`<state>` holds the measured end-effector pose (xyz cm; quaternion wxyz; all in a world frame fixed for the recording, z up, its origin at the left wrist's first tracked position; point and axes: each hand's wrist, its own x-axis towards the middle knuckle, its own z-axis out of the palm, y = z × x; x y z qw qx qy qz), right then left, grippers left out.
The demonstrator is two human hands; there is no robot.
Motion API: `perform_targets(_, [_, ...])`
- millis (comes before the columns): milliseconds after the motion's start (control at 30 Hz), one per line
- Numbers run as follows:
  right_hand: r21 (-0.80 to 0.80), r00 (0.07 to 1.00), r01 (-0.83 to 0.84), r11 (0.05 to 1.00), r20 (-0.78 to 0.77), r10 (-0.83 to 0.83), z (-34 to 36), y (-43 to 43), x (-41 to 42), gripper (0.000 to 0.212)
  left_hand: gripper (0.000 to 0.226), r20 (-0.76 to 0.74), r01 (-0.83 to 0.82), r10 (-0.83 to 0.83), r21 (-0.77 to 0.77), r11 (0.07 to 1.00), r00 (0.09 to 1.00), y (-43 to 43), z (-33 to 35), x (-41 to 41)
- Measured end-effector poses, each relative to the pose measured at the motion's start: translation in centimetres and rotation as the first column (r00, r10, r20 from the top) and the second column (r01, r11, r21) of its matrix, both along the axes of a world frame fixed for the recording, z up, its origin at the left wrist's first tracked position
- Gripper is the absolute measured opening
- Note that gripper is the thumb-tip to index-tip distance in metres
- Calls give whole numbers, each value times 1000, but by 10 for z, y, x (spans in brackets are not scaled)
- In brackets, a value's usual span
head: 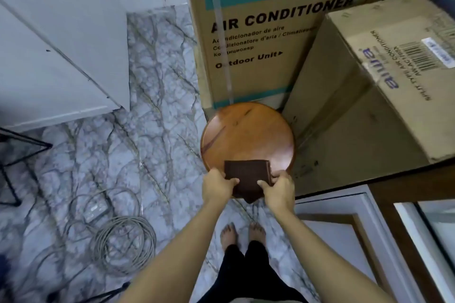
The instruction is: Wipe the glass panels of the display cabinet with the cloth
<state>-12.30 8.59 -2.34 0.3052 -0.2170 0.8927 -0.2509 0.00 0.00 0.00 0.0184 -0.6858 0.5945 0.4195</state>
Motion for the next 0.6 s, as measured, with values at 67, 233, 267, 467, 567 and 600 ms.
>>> perform_targets(67, [21,1000,7,1000,1,-7,1,0,1,29,42,-23,-60,60,-1,998,998,0,2,-3])
perform_targets(233, [49,994,-105,993,-34,107,3,1,-5,16,31,-89,-82,88,72,994,992,-3,-1,-6])
perform_targets(267, [46,991,-120,992,-47,122,5,3,-8,15,34,-119,-66,73,59,996,990,-4,-2,-5])
perform_targets(467, [-252,981,105,962,188,-58,38,27,-13,20,27,-389,-3,19,42,999,921,0,18,5])
perform_targets(567, [-396,974,167,903,210,-88,75,43,-17,27,35,-513,48,-10,61,997,858,-7,49,2])
perform_targets(600, [-428,973,177,886,212,-92,89,51,-17,31,44,-538,106,-60,54,993,841,-9,63,0])
